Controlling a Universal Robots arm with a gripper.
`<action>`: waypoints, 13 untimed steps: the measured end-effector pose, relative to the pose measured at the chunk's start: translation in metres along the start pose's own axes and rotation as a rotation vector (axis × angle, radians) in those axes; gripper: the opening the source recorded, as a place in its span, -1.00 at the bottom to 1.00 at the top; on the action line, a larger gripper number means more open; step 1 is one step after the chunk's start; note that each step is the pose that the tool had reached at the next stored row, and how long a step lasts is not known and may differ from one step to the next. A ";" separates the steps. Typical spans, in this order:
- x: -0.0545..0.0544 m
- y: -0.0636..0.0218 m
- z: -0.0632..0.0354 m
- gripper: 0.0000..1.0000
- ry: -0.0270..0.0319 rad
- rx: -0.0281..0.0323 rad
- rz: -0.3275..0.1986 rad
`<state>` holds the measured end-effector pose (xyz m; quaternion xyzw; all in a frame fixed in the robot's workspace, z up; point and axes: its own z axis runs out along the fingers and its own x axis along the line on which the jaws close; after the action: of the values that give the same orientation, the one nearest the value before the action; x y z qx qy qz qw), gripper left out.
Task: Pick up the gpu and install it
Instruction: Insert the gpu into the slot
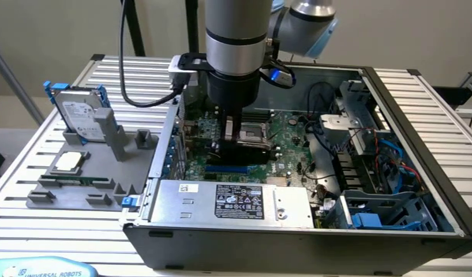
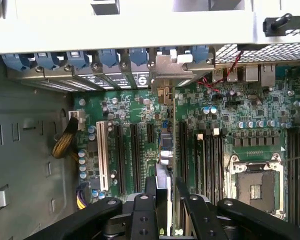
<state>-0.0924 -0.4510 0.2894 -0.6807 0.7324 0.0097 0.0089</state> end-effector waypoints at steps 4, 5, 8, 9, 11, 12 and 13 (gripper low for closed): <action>0.000 0.0004 0.0042 -0.47 -0.0002 0.0000 -0.005; 0.000 0.0006 0.0052 -0.47 -0.0002 -0.0001 -0.006; 0.000 0.0015 0.0081 -0.47 -0.0002 -0.0001 -0.007; 0.000 0.0020 0.0088 -0.47 -0.0002 -0.0001 -0.007; 0.000 0.0027 0.0101 -0.47 -0.0001 -0.0001 -0.007; 0.000 0.0027 0.0105 -0.47 0.0000 -0.0001 -0.008; 0.000 0.0027 0.0108 -0.47 0.0001 -0.0002 -0.008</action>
<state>-0.0952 -0.4508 0.2786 -0.6836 0.7298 0.0097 0.0088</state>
